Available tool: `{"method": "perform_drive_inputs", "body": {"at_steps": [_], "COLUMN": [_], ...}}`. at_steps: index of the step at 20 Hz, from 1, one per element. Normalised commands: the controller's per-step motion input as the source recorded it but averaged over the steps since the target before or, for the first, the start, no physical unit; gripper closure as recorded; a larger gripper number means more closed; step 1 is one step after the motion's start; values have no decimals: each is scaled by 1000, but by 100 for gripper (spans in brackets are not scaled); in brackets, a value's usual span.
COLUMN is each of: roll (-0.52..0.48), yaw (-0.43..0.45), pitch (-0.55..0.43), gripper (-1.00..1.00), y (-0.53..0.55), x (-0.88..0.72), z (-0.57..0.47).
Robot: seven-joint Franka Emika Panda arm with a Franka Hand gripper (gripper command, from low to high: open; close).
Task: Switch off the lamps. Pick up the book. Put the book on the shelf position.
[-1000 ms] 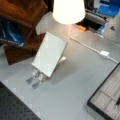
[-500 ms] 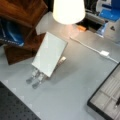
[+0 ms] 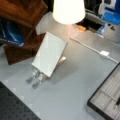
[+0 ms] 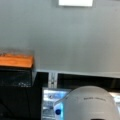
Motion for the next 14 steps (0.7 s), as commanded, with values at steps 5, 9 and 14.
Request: {"method": "perform_drive_inputs", "body": {"at_steps": [5, 9, 14], "roll": [66, 73, 72], "yaw": [-60, -47, -30], "pitch": [-90, -115, -129], "gripper": [100, 100, 100], "y": [102, 74, 54], "x": [-48, -71, -96], "z": [-198, -229, -246]}}
